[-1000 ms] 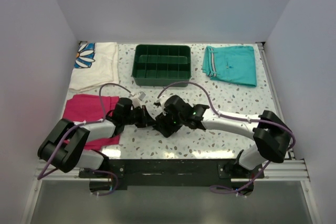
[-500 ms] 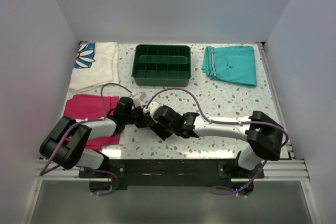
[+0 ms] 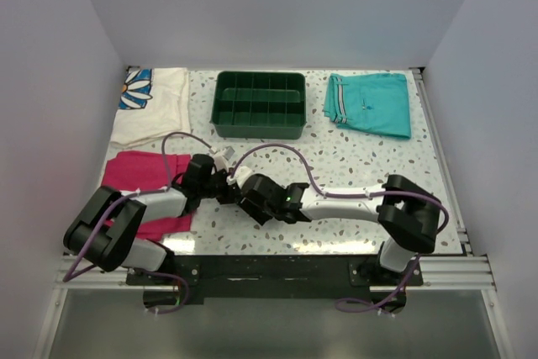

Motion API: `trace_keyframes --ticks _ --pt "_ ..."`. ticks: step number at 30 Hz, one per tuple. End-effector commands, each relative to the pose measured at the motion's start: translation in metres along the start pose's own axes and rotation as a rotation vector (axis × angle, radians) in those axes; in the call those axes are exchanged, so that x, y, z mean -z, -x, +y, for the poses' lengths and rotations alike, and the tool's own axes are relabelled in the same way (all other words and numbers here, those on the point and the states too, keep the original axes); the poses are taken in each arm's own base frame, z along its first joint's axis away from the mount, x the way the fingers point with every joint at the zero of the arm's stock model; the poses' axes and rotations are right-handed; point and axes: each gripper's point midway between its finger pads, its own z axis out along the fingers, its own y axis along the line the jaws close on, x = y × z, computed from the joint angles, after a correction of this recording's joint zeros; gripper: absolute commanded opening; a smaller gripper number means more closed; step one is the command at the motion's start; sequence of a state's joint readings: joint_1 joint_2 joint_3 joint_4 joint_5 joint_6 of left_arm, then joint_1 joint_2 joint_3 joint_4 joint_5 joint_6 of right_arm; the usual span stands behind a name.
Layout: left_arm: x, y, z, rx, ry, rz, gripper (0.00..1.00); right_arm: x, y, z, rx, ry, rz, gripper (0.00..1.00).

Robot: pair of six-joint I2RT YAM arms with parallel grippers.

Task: Roll the underwear
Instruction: Roll the underwear to the center of the board.

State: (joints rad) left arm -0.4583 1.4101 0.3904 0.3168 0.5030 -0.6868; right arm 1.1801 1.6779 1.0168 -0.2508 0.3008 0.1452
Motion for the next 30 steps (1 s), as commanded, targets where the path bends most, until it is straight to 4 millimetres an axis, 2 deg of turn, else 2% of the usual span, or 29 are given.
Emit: trace_keyframes --ticks 1,8,13,16,18,19,21,22,24,25,26,27,30 --pt "0.0 0.006 -0.001 -0.027 0.003 0.002 0.02 -0.014 -0.015 0.004 -0.019 -0.008 0.03 0.58" --pt "0.0 0.007 -0.001 -0.026 0.005 0.006 0.02 -0.029 -0.056 0.008 -0.052 -0.02 0.123 0.58" --pt "-0.001 0.007 0.0 -0.025 0.009 0.014 0.03 -0.033 -0.071 0.01 -0.075 -0.034 0.156 0.58" --pt "-0.002 0.006 0.0 -0.024 0.015 0.02 0.03 -0.037 -0.081 0.012 -0.076 -0.042 0.182 0.52" --pt "-0.001 0.009 0.001 -0.025 0.021 0.016 0.03 -0.038 -0.085 0.013 -0.077 -0.05 0.189 0.42" --pt "-0.001 0.009 0.001 -0.025 0.028 0.016 0.05 -0.038 -0.086 0.012 -0.078 -0.05 0.194 0.36" --pt "0.0 0.014 0.001 -0.024 0.037 0.002 0.09 -0.037 -0.086 0.014 -0.079 -0.048 0.193 0.29" --pt "0.001 0.015 0.001 -0.018 0.044 0.003 0.15 -0.035 -0.085 0.014 -0.085 -0.043 0.187 0.23" --pt "0.002 0.024 0.001 -0.02 0.058 -0.026 0.23 -0.033 -0.082 0.014 -0.091 -0.037 0.174 0.2" --pt "0.004 0.025 0.003 -0.013 0.077 -0.027 0.32 -0.03 -0.079 0.018 -0.094 -0.012 0.169 0.18" --pt "0.005 0.029 0.005 -0.002 0.096 -0.038 0.37 -0.028 -0.077 0.019 -0.096 -0.001 0.163 0.18" --pt "0.009 0.037 0.007 0.02 0.115 -0.068 0.4 -0.027 -0.077 0.019 -0.094 0.004 0.166 0.17" --pt "0.018 0.052 0.004 0.049 0.098 -0.111 0.44 -0.021 -0.068 0.026 -0.104 0.059 0.146 0.17"
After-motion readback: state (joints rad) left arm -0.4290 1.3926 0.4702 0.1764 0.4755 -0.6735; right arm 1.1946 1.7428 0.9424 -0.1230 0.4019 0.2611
